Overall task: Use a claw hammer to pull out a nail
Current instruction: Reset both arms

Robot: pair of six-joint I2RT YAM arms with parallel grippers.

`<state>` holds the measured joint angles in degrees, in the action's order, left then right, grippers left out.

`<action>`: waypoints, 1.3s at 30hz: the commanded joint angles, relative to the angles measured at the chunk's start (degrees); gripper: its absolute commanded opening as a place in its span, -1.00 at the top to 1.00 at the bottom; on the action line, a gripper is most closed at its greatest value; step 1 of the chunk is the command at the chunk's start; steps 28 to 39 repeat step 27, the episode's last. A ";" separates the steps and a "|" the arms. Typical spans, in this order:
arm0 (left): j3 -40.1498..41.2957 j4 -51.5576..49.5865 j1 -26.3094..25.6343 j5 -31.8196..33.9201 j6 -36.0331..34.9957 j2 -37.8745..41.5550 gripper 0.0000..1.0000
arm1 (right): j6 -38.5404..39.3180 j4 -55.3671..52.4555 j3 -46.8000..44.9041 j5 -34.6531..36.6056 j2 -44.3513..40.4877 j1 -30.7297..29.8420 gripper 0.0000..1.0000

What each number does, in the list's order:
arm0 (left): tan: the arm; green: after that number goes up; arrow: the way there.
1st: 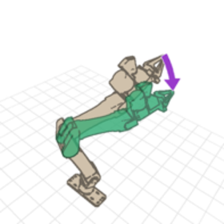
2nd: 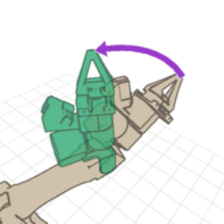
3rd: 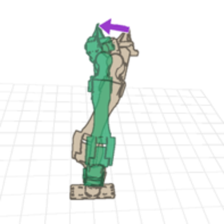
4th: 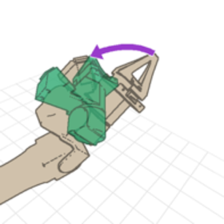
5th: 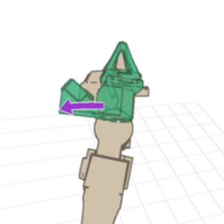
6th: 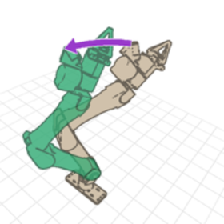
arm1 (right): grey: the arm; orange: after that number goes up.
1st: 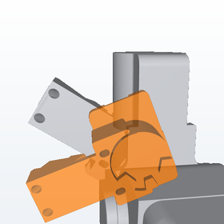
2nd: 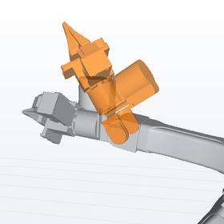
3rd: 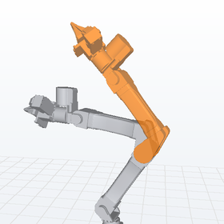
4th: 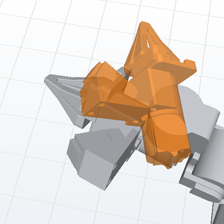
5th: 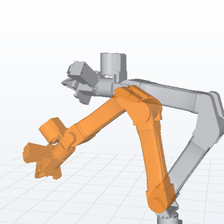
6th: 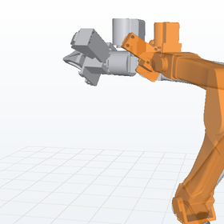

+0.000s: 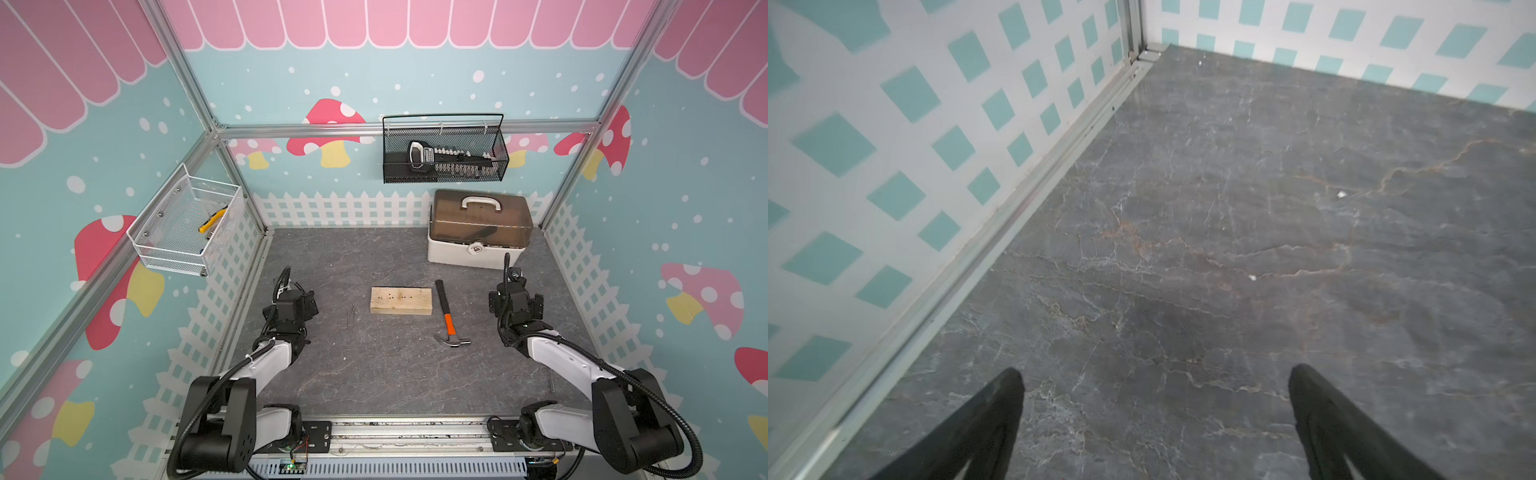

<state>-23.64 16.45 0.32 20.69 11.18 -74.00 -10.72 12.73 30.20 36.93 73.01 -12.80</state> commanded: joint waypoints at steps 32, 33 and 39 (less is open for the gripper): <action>0.34 32.12 -1.37 -14.48 -8.65 -14.01 -0.98 | 6.82 41.46 -10.32 -17.15 14.45 9.90 -0.99; 0.34 32.12 -1.37 -14.48 -8.65 -14.01 -0.98 | 6.82 41.46 -10.32 -17.15 14.45 9.90 -0.99; 0.34 32.12 -1.37 -14.48 -8.65 -14.01 -0.98 | 6.82 41.46 -10.32 -17.15 14.45 9.90 -0.99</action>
